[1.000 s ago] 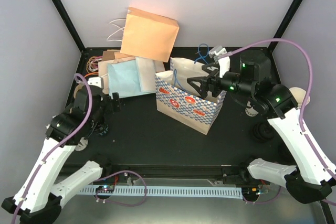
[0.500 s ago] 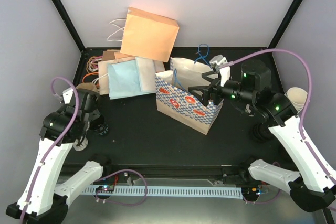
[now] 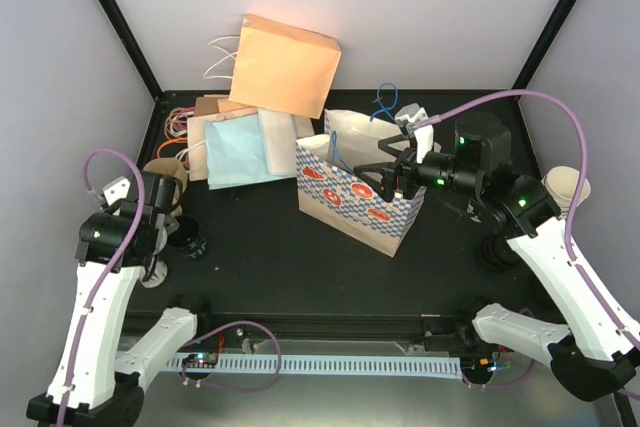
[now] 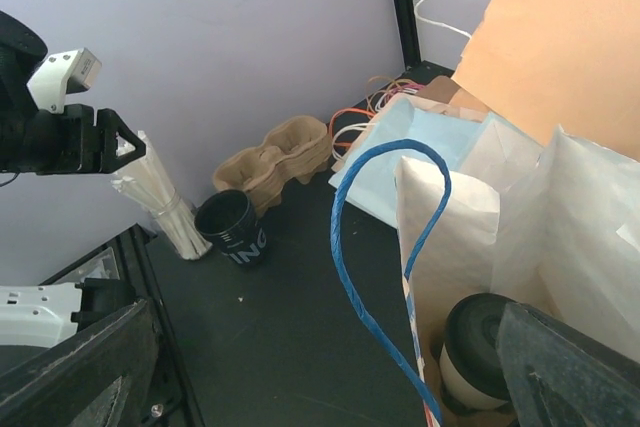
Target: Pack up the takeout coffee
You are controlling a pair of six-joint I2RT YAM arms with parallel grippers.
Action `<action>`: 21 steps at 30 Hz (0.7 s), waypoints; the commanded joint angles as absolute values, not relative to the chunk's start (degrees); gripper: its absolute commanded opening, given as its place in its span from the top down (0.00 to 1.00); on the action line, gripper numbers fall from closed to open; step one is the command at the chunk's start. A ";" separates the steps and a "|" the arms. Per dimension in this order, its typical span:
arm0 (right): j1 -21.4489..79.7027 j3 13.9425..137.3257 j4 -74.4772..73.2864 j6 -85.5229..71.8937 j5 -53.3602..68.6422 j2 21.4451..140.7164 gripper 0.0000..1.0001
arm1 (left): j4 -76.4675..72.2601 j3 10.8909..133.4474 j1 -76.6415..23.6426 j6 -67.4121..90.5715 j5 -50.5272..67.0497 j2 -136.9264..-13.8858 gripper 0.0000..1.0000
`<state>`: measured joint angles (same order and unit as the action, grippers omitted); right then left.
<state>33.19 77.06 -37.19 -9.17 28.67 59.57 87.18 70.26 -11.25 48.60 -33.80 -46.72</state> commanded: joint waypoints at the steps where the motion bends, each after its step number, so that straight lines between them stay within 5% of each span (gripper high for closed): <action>1: 33.56 77.00 -34.98 -9.53 29.30 59.68 0.05 | 88.97 70.46 -5.90 43.53 -36.03 -47.47 0.33; 15: 33.53 78.13 -35.49 -9.40 29.04 60.12 0.05 | 89.02 62.90 -3.34 44.65 -31.64 -44.80 0.35; 21: 33.50 78.17 -35.21 -9.59 30.00 60.37 0.04 | 88.95 62.84 -3.17 46.30 -31.79 -45.70 0.52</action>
